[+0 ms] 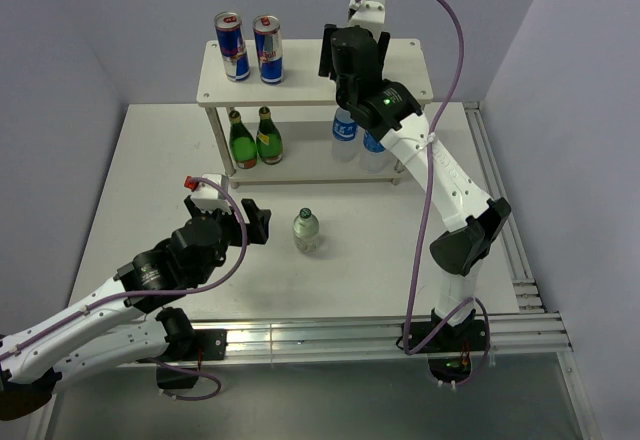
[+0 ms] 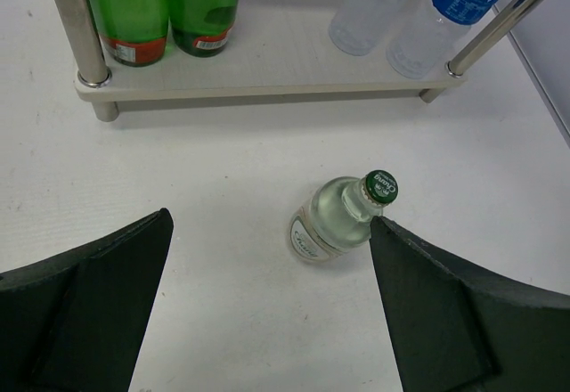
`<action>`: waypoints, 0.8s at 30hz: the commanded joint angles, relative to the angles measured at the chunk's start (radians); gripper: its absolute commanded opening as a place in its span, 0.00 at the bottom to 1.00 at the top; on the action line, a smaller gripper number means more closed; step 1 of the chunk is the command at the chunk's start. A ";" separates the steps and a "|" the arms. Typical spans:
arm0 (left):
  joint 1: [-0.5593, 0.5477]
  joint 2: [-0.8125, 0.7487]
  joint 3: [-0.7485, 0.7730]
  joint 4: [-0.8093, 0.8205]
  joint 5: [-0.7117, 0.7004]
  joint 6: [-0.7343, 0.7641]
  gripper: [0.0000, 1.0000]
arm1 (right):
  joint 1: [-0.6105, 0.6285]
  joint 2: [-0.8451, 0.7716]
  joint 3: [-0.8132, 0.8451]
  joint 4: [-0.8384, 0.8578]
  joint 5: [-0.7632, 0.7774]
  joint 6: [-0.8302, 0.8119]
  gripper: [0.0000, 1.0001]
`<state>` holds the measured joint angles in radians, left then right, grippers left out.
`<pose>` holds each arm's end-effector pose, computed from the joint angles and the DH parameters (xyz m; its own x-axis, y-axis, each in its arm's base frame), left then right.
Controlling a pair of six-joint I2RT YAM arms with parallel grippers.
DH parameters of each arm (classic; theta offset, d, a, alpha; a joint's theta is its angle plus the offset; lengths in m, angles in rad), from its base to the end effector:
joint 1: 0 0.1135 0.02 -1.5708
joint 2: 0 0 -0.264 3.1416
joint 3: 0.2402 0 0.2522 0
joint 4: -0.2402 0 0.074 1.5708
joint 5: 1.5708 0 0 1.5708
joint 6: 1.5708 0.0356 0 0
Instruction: Place and organize the beverage onto the shelf
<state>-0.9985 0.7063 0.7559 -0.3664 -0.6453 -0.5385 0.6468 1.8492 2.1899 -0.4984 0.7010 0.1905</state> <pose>0.1037 -0.1214 0.3250 -0.3305 -0.2435 -0.9119 0.2244 0.9182 -0.3265 0.3357 0.2247 0.4898 -0.1140 0.0952 -0.9889 0.0707 0.9937 0.0875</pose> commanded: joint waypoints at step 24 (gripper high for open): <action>-0.031 0.018 0.031 -0.017 -0.062 -0.009 0.99 | -0.030 -0.016 -0.033 0.170 -0.023 0.020 0.79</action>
<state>-1.0225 0.7197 0.7559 -0.3851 -0.6804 -0.5396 0.6235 1.8557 2.1647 -0.4397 0.6830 0.2111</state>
